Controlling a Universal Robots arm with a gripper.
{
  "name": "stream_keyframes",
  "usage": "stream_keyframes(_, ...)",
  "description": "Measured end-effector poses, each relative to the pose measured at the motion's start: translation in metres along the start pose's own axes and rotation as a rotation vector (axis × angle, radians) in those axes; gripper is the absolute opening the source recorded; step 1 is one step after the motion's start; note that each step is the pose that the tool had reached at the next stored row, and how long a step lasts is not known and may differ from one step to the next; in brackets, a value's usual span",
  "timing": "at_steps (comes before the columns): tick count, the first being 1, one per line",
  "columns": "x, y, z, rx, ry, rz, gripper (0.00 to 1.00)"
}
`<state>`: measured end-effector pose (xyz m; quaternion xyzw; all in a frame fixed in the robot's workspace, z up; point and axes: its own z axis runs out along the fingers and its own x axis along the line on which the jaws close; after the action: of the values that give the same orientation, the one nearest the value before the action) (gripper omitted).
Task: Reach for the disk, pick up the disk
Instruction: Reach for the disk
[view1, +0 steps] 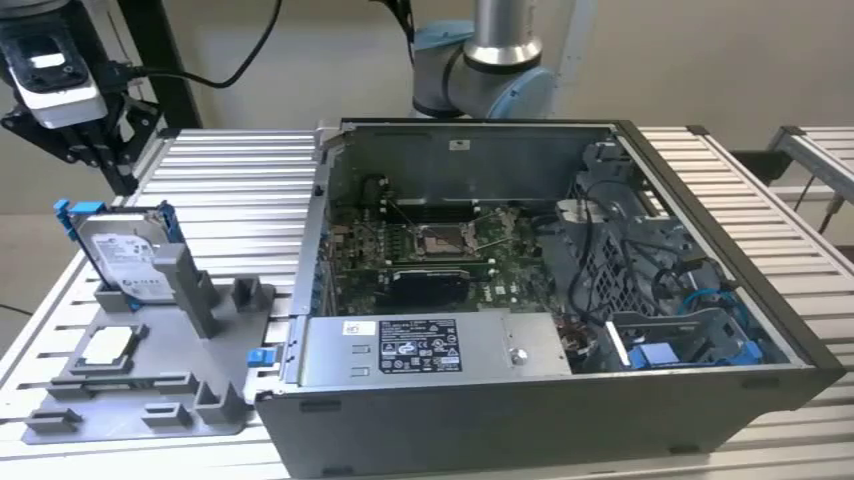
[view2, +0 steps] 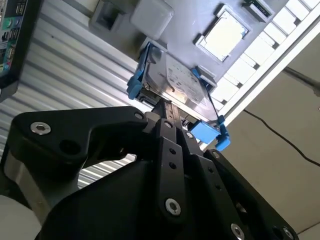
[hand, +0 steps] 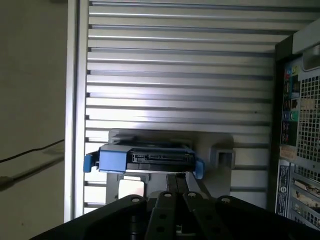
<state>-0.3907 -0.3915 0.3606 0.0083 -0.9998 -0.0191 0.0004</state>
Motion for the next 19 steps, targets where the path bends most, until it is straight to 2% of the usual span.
stream_keyframes(7,0.0277,0.0047,0.0002,0.0000,0.0000,0.000,0.00)
stream_keyframes(14,0.0523,0.0098,0.0005,0.0000,0.0000,0.000,0.00)
stream_keyframes(16,0.0575,0.0104,0.0006,0.0000,0.0000,0.000,0.00)
stream_keyframes(19,0.0587,0.0105,0.0006,-0.0001,0.0000,0.000,0.00)
